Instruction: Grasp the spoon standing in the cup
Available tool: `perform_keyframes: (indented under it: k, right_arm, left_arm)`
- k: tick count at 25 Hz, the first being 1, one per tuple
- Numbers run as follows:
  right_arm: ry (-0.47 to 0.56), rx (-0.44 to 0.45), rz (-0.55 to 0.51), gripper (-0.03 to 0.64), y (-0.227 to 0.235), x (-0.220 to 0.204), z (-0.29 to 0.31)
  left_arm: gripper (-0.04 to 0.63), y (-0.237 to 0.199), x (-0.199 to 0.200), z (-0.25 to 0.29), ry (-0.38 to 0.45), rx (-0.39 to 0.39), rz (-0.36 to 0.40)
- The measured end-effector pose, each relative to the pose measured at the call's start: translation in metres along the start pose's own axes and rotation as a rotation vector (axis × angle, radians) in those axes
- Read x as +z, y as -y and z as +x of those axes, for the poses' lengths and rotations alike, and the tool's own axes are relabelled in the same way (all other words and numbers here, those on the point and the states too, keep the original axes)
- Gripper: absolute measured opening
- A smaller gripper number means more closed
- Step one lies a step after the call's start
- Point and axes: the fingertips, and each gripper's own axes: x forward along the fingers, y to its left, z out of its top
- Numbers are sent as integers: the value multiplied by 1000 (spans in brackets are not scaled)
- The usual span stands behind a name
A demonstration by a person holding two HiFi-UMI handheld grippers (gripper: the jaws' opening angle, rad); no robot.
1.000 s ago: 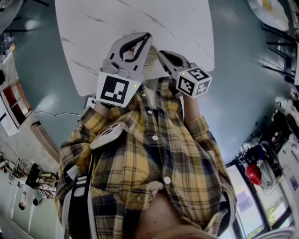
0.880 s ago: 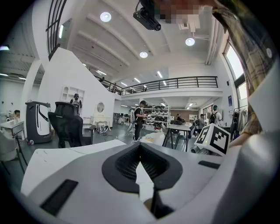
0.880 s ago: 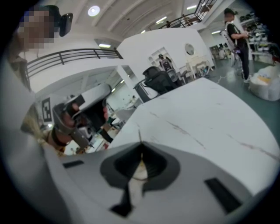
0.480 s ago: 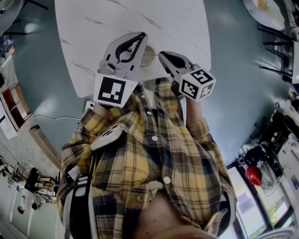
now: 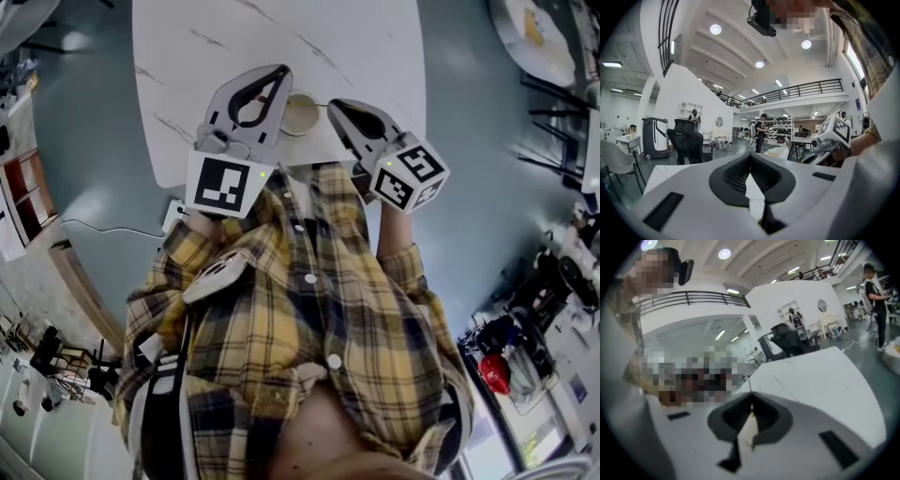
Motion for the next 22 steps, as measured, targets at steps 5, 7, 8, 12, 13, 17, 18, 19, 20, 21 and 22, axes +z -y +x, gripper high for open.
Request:
perform_keyframes:
  k: [5,7,8,12,13,17,18,19,20,21,22]
  right_arm:
    - [20,47,-63,34,-12,22,7]
    - [28,67,-86,34,-17,31,12]
    - [33,75,-98,34,-19,36,14]
    - [61,104,-146,34,-26,60,21]
    - [68,111,-158,34,-28,66,22]
    - [108,141,-212,34,-39,90,27]
    - [122,149,-223,34,-43,95,29]
    - [138,157,-234,34,-48,101,31]
    - [156,164,-245,34,-52,106,33]
    - [172,169,-256,34,-57,111,35]
    - [189,173,-267,34,-61,116,36]
  left_arm:
    - [15,-11,9,-14,18,63,7]
    - [16,-15,12,-19,22,82,14]
    - [16,-17,14,-21,24,91,19]
    - [16,-25,21,-31,40,130,34]
    - [17,-26,23,-34,42,140,36]
    - [16,-32,30,-44,57,176,41]
    - [16,-34,32,-47,62,184,45]
    - [16,-36,33,-50,67,193,49]
    - [16,-38,34,-53,71,203,52]
    - [17,-40,35,-57,75,212,53]
    - [15,-42,37,-60,79,220,54]
